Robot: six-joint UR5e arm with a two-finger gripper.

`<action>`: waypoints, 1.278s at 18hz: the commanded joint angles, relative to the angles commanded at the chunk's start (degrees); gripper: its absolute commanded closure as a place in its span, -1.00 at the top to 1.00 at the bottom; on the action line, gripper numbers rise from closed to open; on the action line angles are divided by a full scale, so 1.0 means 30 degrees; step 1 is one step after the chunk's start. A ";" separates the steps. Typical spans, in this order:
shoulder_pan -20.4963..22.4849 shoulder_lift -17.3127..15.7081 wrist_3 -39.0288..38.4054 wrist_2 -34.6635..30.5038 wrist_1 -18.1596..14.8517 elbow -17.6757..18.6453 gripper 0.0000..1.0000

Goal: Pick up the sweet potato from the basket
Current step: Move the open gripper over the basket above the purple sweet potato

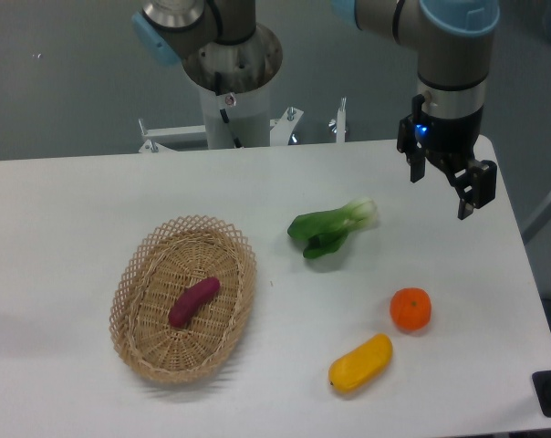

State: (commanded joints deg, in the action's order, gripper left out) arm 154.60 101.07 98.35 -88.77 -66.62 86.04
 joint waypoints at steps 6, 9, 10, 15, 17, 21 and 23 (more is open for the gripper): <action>-0.0468 -0.0407 -0.0059 0.0407 -0.0001 0.0786 1.00; -0.0673 -0.0674 -0.2331 0.2074 0.0934 0.2077 1.00; -0.0906 -0.0674 -0.3591 0.2544 0.1140 0.2341 1.00; -0.3245 -0.0587 -1.0092 0.2842 0.1377 0.3047 1.00; -0.4332 -0.0207 -1.3547 0.2783 0.1493 0.3134 1.00; -0.5974 0.0175 -1.6344 0.2695 0.1640 0.3658 1.00; -0.6967 0.0524 -1.6727 0.2696 0.2192 0.4392 1.00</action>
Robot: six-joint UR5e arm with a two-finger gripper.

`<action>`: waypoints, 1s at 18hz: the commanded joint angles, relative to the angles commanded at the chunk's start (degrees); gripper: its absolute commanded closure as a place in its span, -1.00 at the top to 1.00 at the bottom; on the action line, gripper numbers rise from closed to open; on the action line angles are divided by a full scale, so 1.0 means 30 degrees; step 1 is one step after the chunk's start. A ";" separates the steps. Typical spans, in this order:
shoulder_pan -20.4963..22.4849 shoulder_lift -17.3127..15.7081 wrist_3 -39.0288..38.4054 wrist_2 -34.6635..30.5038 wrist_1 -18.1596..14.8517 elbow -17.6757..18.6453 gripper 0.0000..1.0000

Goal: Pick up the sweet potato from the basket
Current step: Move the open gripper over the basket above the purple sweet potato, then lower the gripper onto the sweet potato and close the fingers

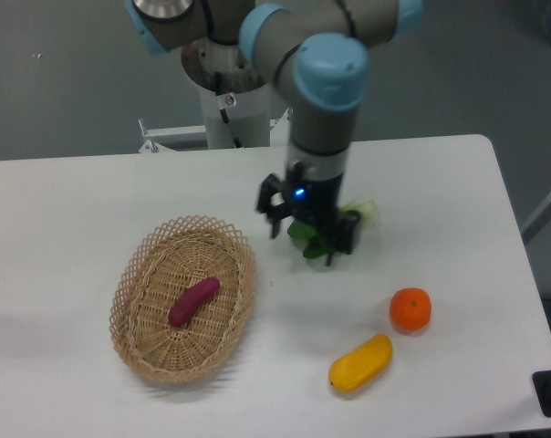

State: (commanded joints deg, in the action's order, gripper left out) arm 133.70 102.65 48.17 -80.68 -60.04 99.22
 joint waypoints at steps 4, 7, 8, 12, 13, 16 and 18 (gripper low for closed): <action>-0.1496 0.1172 -0.0441 -0.0059 0.3515 0.1230 1.00; -0.2318 0.2022 -0.0411 -0.0554 0.3901 0.1526 1.00; -0.2639 0.2343 -0.0411 -0.0789 0.3930 0.1468 1.00; -0.3432 0.3282 -0.0470 -0.1552 0.3960 0.1410 1.00; -0.3492 0.3516 -0.0470 -0.1640 0.3989 0.1409 1.00; -0.3930 0.4103 -0.0470 -0.2429 0.4807 0.1439 1.00; -0.4048 0.4337 -0.0470 -0.2724 0.5072 0.1497 1.00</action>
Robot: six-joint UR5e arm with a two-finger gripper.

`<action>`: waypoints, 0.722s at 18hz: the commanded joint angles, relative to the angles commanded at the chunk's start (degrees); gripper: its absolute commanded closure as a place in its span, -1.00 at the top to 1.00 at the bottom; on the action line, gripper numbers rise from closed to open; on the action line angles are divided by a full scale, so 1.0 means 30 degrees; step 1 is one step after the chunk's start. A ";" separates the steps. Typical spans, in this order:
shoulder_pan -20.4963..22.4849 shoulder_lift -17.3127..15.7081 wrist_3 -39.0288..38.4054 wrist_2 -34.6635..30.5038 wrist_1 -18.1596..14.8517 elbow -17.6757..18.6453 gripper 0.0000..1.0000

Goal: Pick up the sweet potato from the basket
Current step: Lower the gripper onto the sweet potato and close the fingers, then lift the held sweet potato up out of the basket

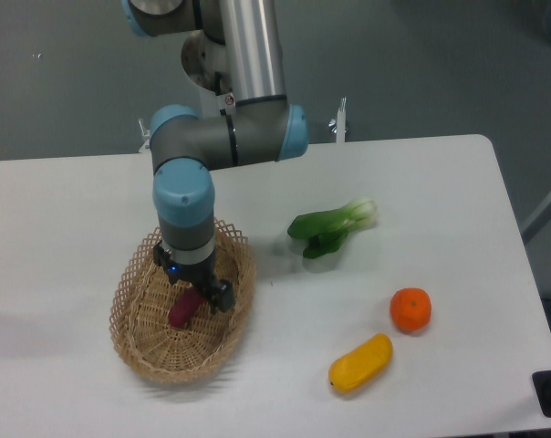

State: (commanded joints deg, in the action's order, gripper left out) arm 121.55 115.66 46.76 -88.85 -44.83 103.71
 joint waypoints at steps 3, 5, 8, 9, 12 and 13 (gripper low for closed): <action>-0.0059 0.0206 -0.0029 -0.0060 0.0030 0.0029 1.00; -0.0147 0.0324 -0.0029 -0.0176 0.0030 0.0000 1.00; -0.0147 0.0236 0.0000 -0.0206 0.0030 -0.0145 -0.07; -0.0147 0.0236 0.0029 -0.0206 0.0059 -0.0204 -0.32; -0.0147 0.0265 0.0146 -0.0323 0.0060 -0.0351 -0.58; -0.0147 0.0236 0.0175 -0.0352 0.0060 -0.0409 -0.61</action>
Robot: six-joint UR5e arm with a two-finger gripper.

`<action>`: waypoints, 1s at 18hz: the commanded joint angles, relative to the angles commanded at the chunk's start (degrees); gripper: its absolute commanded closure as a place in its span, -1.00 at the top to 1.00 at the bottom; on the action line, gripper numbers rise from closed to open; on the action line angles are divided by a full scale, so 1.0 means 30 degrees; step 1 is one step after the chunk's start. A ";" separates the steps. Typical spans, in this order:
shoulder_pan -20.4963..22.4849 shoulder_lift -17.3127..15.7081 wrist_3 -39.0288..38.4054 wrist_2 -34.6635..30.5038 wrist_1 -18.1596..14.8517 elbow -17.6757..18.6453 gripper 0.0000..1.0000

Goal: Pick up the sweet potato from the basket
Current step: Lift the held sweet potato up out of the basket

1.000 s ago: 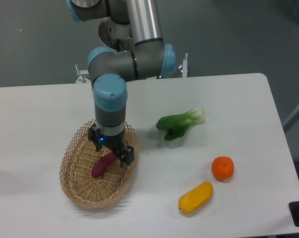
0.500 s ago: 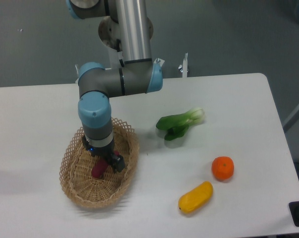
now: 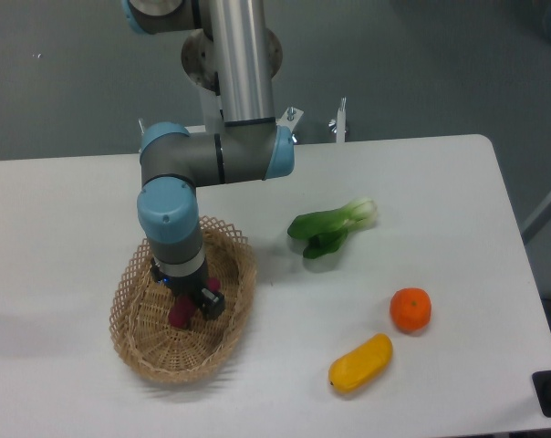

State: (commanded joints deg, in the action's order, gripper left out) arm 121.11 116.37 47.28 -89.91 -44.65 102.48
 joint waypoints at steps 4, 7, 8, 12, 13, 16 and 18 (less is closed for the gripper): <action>0.0029 -0.0087 0.0029 0.0000 0.0000 -0.0264 -0.67; 0.0175 -0.0438 0.0117 0.0000 0.0000 -0.0645 -0.67; 0.0292 -0.0585 0.0117 0.0000 0.0000 -0.0790 -0.67; 0.1287 -0.1142 0.0906 0.0000 -0.0175 -0.1609 -0.67; 0.1579 -0.1172 0.1053 0.0000 -0.0321 -0.2076 -0.67; 0.2838 -0.1639 0.1463 0.0000 -0.0469 -0.2899 -0.67; 0.3745 -0.1962 0.2543 0.0087 -0.0614 -0.3047 -0.67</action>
State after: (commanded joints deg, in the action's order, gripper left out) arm 132.35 110.48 54.91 -89.65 -46.49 93.34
